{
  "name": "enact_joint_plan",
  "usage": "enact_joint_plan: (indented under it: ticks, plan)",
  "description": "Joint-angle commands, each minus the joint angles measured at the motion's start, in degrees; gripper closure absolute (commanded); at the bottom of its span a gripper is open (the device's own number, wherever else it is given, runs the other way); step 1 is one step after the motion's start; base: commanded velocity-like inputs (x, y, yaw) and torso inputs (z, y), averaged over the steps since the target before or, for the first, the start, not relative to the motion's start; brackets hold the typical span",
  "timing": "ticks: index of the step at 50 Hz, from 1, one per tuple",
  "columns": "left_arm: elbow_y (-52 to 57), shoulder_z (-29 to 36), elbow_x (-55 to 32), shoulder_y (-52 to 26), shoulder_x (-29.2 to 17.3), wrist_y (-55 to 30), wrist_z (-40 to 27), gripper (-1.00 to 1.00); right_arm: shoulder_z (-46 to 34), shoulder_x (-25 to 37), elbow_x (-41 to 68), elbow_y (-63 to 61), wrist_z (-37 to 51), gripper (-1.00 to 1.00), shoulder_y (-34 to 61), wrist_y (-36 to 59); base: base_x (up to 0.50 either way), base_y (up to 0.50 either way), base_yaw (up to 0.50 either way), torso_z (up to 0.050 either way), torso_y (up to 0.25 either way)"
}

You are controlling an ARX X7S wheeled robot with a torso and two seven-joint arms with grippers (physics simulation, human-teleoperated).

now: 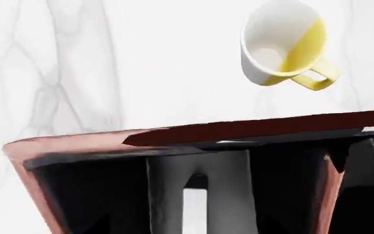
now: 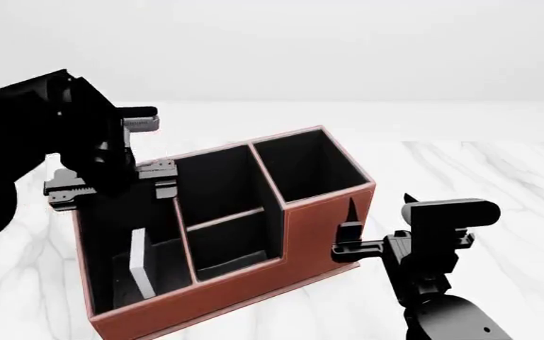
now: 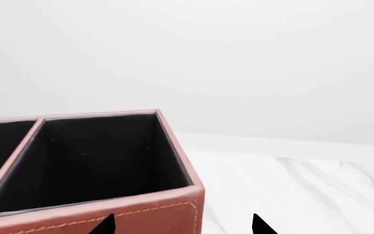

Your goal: Pick up the book and place it in the left compartment of the caddy.

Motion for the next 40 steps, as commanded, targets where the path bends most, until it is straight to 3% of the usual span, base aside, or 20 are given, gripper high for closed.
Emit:
enact_joint_plan:
  ticks: [1,8,11,14,15,16,19,25,26,28,29,34,40]
  plan:
    - [29.2,-1.4,1.6,-24.0,-5.9,11.0,-2.7,-1.00,-0.2,0.1,0.4,-0.6,0.3,-1.00,0.3,0.5,0.00,0.00,0.00,0.000,0.000]
    - [26.0,-2.8,3.0,-25.3,-6.7,7.8,-1.8,-1.00,-0.6,-0.1,0.4,-1.0,0.9,-1.00,1.0,1.3,0.00,0.00,0.00,0.000,0.000]
    - [34.1,-4.3,6.9,-26.8,-8.1,13.7,0.0,-1.00,0.0,-0.6,1.3,-1.3,1.9,-1.00,2.3,3.1,0.00,0.00,0.00,0.000,0.000]
    - [46.5,-5.5,11.3,-28.3,-11.2,30.0,-2.0,-1.00,-0.6,-1.1,2.0,-1.6,1.3,-1.00,4.6,3.7,0.00,0.00,0.00,0.000,0.000]
    - [55.0,-7.7,15.8,-29.1,-14.4,38.6,-4.3,-1.00,-1.6,-1.0,0.6,-2.2,1.4,-1.00,6.0,2.9,0.00,0.00,0.00,0.000,0.000]
    - [55.5,-8.3,16.3,-29.1,-15.0,43.2,-5.0,-1.00,-1.6,-1.0,0.6,-2.2,1.4,-1.00,6.1,2.9,0.00,0.00,0.00,0.000,0.000]
    - [73.0,-5.8,33.4,-27.0,-18.4,67.5,-15.2,-1.00,-2.5,-1.4,-2.4,-2.4,1.9,-1.00,12.5,0.6,0.00,0.00,0.00,0.000,0.000]
    - [84.5,-3.8,57.4,-19.9,-21.6,90.7,-28.8,-1.00,-6.9,-1.9,-7.3,-1.5,-0.2,-1.00,18.1,-5.7,0.00,0.00,0.00,0.000,0.000]
    - [84.1,-1.3,65.2,-19.2,-20.0,92.8,-35.1,-1.00,-7.0,-2.1,-7.6,-2.1,0.1,-1.00,18.3,-5.9,0.00,0.00,0.00,0.000,0.000]
    - [84.7,-1.9,67.5,-17.0,-20.5,94.9,-36.2,-1.00,-7.3,-2.3,-8.4,-2.8,1.0,-1.00,18.4,-6.2,0.00,0.00,0.00,0.000,0.000]
    - [83.3,-0.6,75.2,-15.8,-19.3,97.0,-43.8,-1.00,-7.0,-2.5,-8.0,-3.6,1.0,-1.00,18.2,-6.6,0.00,0.00,0.00,0.000,0.000]
    - [81.7,-1.2,90.1,-12.4,-18.9,100.1,-57.8,-1.00,-6.5,-2.7,-7.6,-4.8,1.3,-1.00,17.8,-7.5,0.00,0.00,0.00,0.000,0.000]
    - [81.2,-2.5,94.3,-11.4,-18.7,99.5,-61.2,-1.00,-7.0,-2.5,-7.9,-5.0,1.2,-1.00,17.9,-7.9,0.00,0.00,0.00,0.000,0.000]
